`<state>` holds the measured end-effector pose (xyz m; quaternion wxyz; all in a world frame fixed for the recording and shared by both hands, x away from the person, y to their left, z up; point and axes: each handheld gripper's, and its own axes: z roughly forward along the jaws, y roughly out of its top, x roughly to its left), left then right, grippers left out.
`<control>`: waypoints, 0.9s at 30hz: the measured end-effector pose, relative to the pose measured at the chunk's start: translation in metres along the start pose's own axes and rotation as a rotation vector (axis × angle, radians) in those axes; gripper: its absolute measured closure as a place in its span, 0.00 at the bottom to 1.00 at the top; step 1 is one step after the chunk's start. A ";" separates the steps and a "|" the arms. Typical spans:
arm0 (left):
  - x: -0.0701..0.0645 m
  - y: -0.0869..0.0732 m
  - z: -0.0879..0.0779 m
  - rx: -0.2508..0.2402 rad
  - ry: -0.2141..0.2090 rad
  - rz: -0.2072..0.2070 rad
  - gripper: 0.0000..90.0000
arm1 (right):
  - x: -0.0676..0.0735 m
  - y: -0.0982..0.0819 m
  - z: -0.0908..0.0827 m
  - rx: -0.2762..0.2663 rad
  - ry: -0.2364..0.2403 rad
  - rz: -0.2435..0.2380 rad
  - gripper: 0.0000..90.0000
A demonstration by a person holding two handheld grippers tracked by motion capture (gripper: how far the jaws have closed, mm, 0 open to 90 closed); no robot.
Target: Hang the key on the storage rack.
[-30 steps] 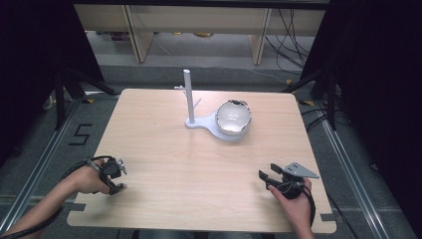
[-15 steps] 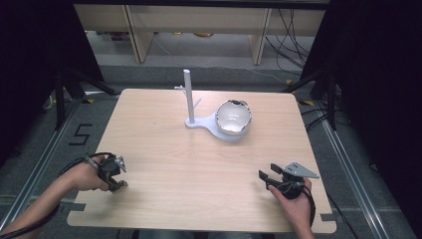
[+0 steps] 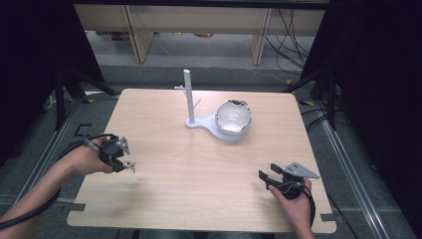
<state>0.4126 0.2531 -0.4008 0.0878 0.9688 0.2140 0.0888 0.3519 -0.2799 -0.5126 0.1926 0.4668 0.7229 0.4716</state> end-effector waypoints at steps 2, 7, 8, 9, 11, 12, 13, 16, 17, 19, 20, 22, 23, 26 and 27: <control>0.000 0.009 -0.003 -0.028 0.010 -0.019 0.90 | -0.002 -0.001 0.002 -0.030 0.001 -0.025 0.45; 0.009 0.027 -0.006 -0.073 0.054 0.034 0.90 | -0.005 0.000 0.003 -0.034 -0.001 -0.043 0.45; 0.011 0.030 -0.007 -0.087 0.067 0.045 0.90 | -0.004 0.000 0.003 -0.029 0.003 -0.036 0.46; 0.011 0.033 -0.007 -0.103 0.082 0.044 0.90 | -0.004 0.000 0.002 -0.026 0.003 -0.037 0.46; 0.014 0.040 -0.009 -0.140 0.109 0.045 0.90 | -0.003 -0.001 0.002 -0.028 0.005 -0.026 0.46; 0.014 0.042 -0.010 -0.153 0.120 0.035 0.90 | -0.001 -0.001 0.001 -0.026 0.018 0.001 0.45; 0.015 0.045 -0.010 -0.180 0.143 0.036 0.90 | -0.001 -0.001 0.001 -0.025 0.017 0.002 0.45; 0.018 0.053 -0.014 -0.242 0.204 0.031 0.90 | -0.003 0.000 0.001 -0.029 0.020 -0.024 0.46; 0.018 0.055 -0.015 -0.268 0.222 0.014 0.90 | -0.003 0.000 0.001 -0.029 0.020 -0.024 0.46; 0.020 0.059 -0.018 -0.302 0.279 -0.002 0.90 | -0.001 -0.001 0.001 -0.023 0.020 -0.002 0.46; 0.021 0.061 -0.019 -0.298 0.302 -0.023 0.90 | -0.001 -0.001 0.001 -0.022 0.019 0.000 0.46; 0.024 0.064 -0.020 -0.326 0.340 -0.033 0.90 | -0.003 0.000 0.001 -0.026 0.011 -0.046 0.46; 0.026 0.065 -0.020 -0.336 0.325 -0.048 0.90 | -0.003 0.000 0.001 -0.028 0.013 -0.045 0.46; 0.029 0.067 -0.018 -0.394 0.325 -0.095 0.90 | -0.003 0.000 0.001 -0.035 0.005 -0.042 0.46; 0.030 0.068 -0.018 -0.408 0.337 -0.094 0.90 | -0.001 -0.001 0.001 -0.031 0.014 -0.003 0.46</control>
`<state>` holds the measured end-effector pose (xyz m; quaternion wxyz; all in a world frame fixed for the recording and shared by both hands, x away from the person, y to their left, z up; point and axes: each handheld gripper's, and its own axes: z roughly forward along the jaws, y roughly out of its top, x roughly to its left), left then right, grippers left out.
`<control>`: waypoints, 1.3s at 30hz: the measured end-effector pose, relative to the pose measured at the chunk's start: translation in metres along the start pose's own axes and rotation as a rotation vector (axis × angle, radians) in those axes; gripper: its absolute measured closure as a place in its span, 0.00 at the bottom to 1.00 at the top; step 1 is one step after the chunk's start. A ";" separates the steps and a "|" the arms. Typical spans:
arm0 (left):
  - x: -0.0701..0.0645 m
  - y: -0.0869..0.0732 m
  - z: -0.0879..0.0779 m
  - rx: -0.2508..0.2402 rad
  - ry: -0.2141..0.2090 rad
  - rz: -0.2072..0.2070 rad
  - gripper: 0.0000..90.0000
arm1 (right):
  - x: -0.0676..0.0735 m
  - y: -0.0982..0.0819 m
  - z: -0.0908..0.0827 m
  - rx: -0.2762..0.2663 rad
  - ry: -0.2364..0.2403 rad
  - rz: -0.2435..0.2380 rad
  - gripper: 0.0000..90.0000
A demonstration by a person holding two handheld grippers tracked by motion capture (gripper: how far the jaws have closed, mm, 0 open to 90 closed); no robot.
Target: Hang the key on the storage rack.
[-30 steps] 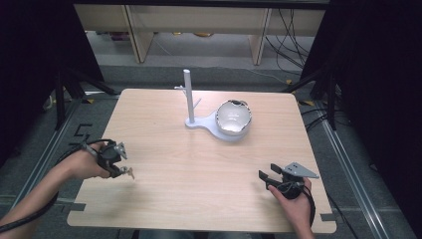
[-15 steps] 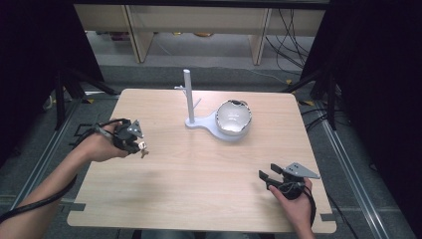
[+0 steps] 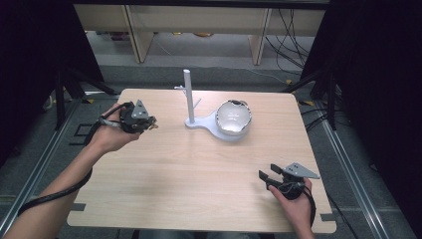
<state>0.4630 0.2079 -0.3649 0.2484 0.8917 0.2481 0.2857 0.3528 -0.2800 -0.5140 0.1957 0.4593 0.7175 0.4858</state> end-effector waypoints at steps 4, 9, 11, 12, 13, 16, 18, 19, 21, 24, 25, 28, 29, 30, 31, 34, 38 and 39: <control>0.004 0.005 0.002 -0.070 0.000 -0.060 0.90 | -0.002 0.000 0.001 0.008 -0.014 -0.018 0.46; 0.008 0.019 0.001 -0.101 0.013 -0.046 0.90 | 0.001 0.001 -0.001 0.033 -0.007 0.010 0.46; 0.009 0.027 0.001 -0.116 0.016 -0.037 0.90 | -0.003 0.000 0.001 0.005 -0.003 -0.031 0.46; 0.010 0.030 0.002 -0.126 0.019 -0.037 0.90 | -0.002 0.000 0.001 0.007 -0.006 -0.015 0.46; 0.010 0.034 0.001 -0.128 0.022 -0.032 0.90 | -0.002 0.000 0.001 0.003 0.006 -0.015 0.46; 0.014 0.044 0.002 -0.142 0.027 -0.029 0.90 | -0.002 0.000 0.001 0.014 -0.010 -0.018 0.46; 0.016 0.050 0.002 -0.155 0.030 -0.027 0.90 | -0.002 0.000 0.001 0.011 -0.006 -0.018 0.46; 0.017 0.053 0.002 -0.157 0.033 -0.020 0.90 | -0.002 0.000 0.001 0.007 -0.004 -0.014 0.46; 0.019 0.059 0.002 -0.162 0.034 -0.013 0.90 | -0.001 0.000 0.001 0.010 -0.004 -0.008 0.46; 0.022 0.068 0.005 -0.164 0.046 0.001 0.90 | -0.002 0.001 0.001 0.012 -0.005 -0.025 0.46; 0.022 0.068 0.005 -0.164 0.046 0.001 0.90 | -0.002 0.001 0.001 0.012 -0.005 -0.025 0.46; 0.024 0.075 0.009 -0.169 0.053 0.008 0.90 | -0.002 0.001 0.000 0.021 -0.002 -0.026 0.46; 0.024 0.076 0.010 -0.170 0.053 0.010 0.90 | -0.002 0.001 0.001 0.012 -0.001 -0.023 0.46; 0.025 0.078 0.012 -0.170 0.057 0.012 0.90 | -0.002 0.001 0.001 0.011 -0.001 -0.022 0.46; 0.025 0.079 0.014 -0.170 0.063 0.015 0.90 | -0.002 0.001 0.001 0.011 0.000 -0.022 0.46; 0.026 0.084 0.020 -0.172 0.074 0.017 0.90 | -0.002 0.001 0.001 0.011 0.000 -0.023 0.46; 0.031 0.092 0.027 -0.171 0.090 0.022 0.90 | -0.001 0.001 0.001 0.011 0.004 -0.025 0.46; 0.031 0.092 0.027 -0.171 0.090 0.022 0.90 | -0.001 0.001 0.001 0.011 0.004 -0.025 0.46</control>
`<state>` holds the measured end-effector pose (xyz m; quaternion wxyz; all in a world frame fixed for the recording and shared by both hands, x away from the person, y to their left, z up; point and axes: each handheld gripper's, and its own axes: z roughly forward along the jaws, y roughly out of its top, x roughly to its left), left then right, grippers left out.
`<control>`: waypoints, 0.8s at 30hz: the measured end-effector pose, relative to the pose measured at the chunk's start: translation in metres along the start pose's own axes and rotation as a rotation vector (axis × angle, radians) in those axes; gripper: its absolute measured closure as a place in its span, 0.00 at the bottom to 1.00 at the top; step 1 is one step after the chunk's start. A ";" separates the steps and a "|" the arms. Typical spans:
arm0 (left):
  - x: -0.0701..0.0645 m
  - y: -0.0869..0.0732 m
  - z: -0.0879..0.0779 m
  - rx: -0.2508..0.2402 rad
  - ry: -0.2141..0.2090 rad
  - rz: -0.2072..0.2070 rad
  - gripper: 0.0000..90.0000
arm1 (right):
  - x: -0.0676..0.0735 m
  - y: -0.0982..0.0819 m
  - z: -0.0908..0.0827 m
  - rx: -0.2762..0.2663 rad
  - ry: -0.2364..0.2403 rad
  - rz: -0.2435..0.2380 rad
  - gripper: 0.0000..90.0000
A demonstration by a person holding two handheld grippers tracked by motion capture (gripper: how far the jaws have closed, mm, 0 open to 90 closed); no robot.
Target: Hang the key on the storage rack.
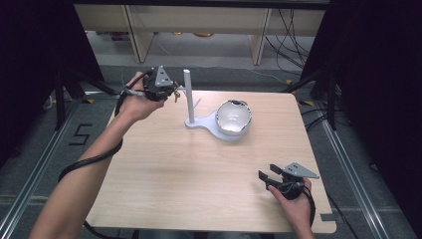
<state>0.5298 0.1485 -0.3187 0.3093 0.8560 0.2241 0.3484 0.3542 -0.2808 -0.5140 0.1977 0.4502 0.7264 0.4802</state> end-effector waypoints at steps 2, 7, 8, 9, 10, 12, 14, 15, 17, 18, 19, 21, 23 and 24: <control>0.001 0.002 0.003 0.001 0.006 0.003 0.90 | 0.000 0.000 0.000 0.000 0.001 0.001 0.46; 0.002 0.004 0.011 0.013 0.023 0.013 0.90 | 0.004 0.000 -0.002 0.022 -0.001 0.049 0.46; 0.002 0.004 0.011 0.013 0.023 0.013 0.90 | 0.004 0.000 -0.002 0.022 -0.001 0.049 0.46; 0.002 0.004 0.013 0.011 0.026 0.009 0.90 | 0.003 0.000 -0.001 0.006 0.004 0.037 0.46; 0.002 0.004 0.013 0.011 0.026 0.009 0.90 | 0.003 0.000 -0.001 0.006 0.004 0.037 0.46; 0.002 0.003 0.014 0.015 0.031 0.010 0.90 | 0.003 0.000 -0.001 0.006 0.005 0.036 0.46; 0.003 0.001 0.014 0.015 0.036 0.007 0.90 | 0.002 0.000 0.000 0.002 -0.001 0.018 0.46; 0.003 0.000 0.015 0.015 0.038 0.005 0.90 | 0.002 0.000 -0.001 0.006 0.003 0.026 0.46; 0.004 -0.001 0.015 0.015 0.041 0.003 0.90 | 0.000 0.000 0.000 0.000 0.004 -0.004 0.46; 0.005 -0.002 0.015 0.017 0.044 0.003 0.90 | 0.000 0.000 0.000 0.000 0.004 -0.004 0.46; 0.005 -0.003 0.015 0.016 0.044 0.008 0.90 | 0.000 0.000 0.000 0.000 0.004 -0.004 0.46; 0.005 -0.005 0.015 0.015 0.047 0.006 0.90 | 0.000 0.000 0.001 0.001 0.005 -0.005 0.46; 0.005 -0.006 0.015 0.020 0.049 0.011 0.90 | 0.000 0.000 0.000 0.001 0.005 -0.006 0.46; 0.006 -0.007 0.015 0.023 0.050 0.012 0.90 | 0.000 0.000 0.000 0.000 0.004 -0.005 0.46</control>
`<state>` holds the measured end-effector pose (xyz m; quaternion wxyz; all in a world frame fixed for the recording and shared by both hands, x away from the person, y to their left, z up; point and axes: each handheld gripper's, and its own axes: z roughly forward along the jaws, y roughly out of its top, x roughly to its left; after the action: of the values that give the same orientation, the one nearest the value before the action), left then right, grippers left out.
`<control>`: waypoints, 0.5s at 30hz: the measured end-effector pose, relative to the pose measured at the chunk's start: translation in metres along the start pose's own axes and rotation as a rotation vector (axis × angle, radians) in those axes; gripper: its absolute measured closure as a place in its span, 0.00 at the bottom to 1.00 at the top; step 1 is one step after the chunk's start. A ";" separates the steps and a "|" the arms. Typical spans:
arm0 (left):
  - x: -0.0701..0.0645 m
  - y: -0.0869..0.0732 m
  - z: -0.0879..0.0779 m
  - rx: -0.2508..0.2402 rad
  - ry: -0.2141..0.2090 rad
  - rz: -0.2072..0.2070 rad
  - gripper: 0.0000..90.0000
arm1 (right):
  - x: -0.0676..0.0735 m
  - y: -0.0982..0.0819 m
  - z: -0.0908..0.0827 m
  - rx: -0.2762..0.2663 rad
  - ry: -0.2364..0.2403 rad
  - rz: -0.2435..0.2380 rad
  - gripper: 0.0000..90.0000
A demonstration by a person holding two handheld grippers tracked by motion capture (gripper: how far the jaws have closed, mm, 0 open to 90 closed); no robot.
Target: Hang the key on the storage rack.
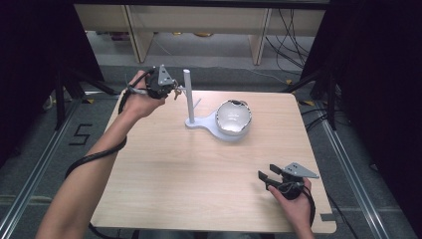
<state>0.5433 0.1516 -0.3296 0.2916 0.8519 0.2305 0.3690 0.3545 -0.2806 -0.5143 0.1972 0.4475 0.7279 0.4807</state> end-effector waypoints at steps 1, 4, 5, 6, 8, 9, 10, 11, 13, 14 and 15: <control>0.000 -0.001 0.000 0.001 0.001 -0.003 0.90 | 0.000 0.000 0.000 0.000 0.000 0.000 0.46; 0.001 -0.003 0.002 0.002 0.003 -0.009 0.90 | 0.000 0.000 0.000 0.003 -0.001 0.000 0.46; 0.001 -0.003 0.002 0.002 0.005 -0.010 0.90 | 0.000 0.000 0.001 -0.004 0.004 -0.003 0.46; 0.001 -0.003 0.002 0.002 0.006 -0.012 0.90 | 0.000 0.000 0.001 -0.003 0.003 -0.005 0.46; 0.002 -0.004 0.003 0.009 0.008 -0.009 0.90 | 0.000 0.000 0.000 0.002 -0.001 0.000 0.46; 0.002 -0.005 0.003 0.009 0.008 -0.010 0.90 | 0.000 0.000 0.000 0.001 0.002 0.001 0.46; 0.002 -0.005 0.003 0.010 0.009 -0.007 0.90 | 0.000 0.000 0.000 0.002 0.002 0.002 0.46; 0.001 -0.006 0.004 0.008 0.009 -0.007 0.90 | 0.000 0.000 0.000 0.002 0.002 0.002 0.46; 0.000 -0.008 0.004 0.006 0.015 0.000 0.89 | 0.000 0.000 0.000 0.003 0.000 0.000 0.46; 0.000 -0.008 0.004 0.007 0.017 0.010 0.89 | 0.000 0.000 0.001 -0.005 0.004 -0.005 0.46; -0.001 -0.009 0.004 0.001 0.019 0.007 0.89 | 0.000 0.000 0.001 -0.001 0.004 -0.004 0.46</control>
<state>0.5441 0.1568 -0.3382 0.2876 0.8493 0.2305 0.3779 0.3551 -0.2801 -0.5146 0.1966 0.4450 0.7289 0.4816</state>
